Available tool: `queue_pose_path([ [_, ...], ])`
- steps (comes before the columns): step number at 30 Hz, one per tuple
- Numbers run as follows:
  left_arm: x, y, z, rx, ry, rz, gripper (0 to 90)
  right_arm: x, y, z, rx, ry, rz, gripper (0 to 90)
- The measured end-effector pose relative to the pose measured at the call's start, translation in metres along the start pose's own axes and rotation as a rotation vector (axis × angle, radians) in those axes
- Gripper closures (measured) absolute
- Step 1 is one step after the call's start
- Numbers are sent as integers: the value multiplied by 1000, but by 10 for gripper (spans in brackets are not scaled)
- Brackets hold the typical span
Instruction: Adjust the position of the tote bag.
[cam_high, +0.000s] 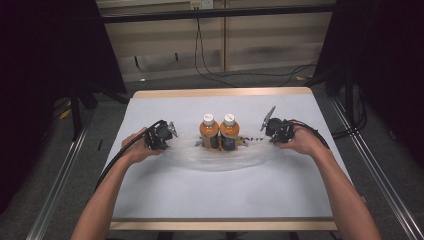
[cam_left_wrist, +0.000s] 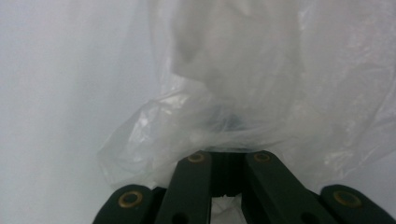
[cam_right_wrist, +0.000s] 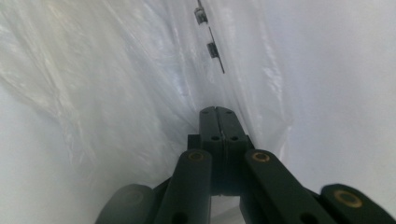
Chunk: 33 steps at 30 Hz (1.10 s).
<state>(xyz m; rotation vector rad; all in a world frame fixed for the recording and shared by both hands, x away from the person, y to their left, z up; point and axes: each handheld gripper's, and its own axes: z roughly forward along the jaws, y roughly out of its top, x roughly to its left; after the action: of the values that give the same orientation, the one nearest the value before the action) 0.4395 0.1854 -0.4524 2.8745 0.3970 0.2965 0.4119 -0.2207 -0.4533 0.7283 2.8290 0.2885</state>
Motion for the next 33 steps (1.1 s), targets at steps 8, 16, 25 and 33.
queue_pose_path([
  [8, 11, -2, 2, -17, -6, -32, 900, -3, 0, 2, -11, -30, -2, 900],
  [16, 9, -7, 1, -26, -11, -54, 900, -1, -9, -1, -31, -23, -16, 900],
  [25, 10, -15, -2, -110, -52, -137, 900, 1, -10, -2, -47, -33, 24, 900],
  [33, 0, -17, -19, -233, -61, -165, 897, 4, -15, -21, -232, 39, 76, 900],
])
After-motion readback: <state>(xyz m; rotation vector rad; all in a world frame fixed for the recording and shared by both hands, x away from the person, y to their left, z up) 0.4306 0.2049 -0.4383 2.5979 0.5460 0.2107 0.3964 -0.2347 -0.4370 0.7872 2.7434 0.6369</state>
